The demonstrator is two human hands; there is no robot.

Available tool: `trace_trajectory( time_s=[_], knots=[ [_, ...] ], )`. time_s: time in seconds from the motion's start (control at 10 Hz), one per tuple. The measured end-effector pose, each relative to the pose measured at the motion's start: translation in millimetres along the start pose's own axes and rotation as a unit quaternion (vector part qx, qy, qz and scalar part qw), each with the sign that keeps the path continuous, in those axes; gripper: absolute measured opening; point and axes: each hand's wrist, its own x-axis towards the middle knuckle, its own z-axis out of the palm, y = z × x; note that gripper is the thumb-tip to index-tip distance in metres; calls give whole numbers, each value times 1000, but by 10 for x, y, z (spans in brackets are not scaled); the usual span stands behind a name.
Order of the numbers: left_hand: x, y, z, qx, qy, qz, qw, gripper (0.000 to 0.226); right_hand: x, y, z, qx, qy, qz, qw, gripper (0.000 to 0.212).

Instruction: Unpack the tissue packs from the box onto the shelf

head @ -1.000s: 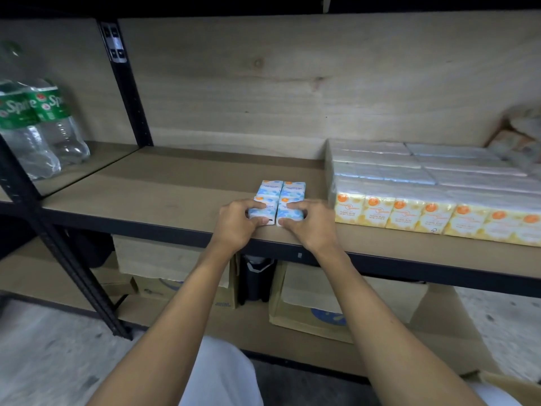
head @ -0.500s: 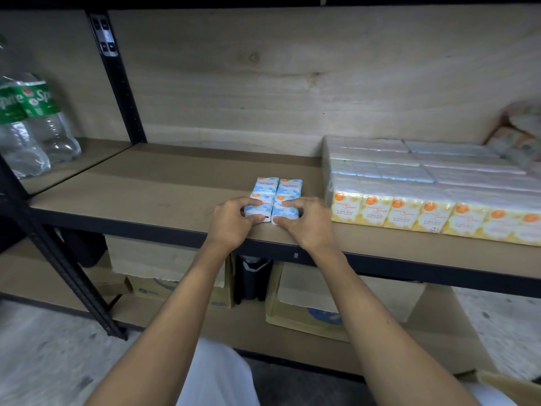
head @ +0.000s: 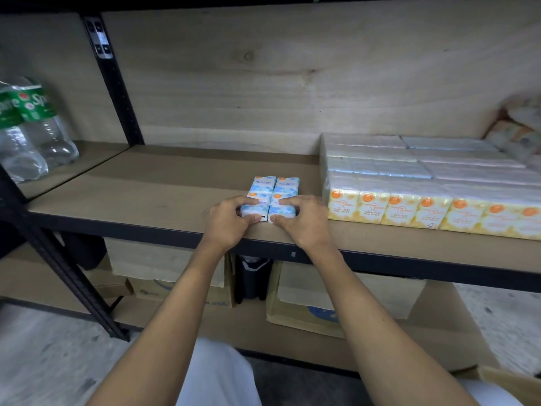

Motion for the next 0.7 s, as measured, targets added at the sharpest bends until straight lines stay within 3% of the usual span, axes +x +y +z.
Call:
trace_trajectory(
  time_s=[0.5, 0.6, 0.7],
  knots=[
    [5, -44, 12, -10, -11, 26, 1000, 41, -53, -26, -23, -2, 0, -10, 1000, 51],
    [-53, -43, -13, -66, 4, 30, 997, 41, -127, -29, -59, 23, 1, -26, 999, 51],
    [-267, -96, -54, -86, 76, 36, 993, 36, -259, 23, -177, 75, -3, -28, 997, 50]
  ],
)
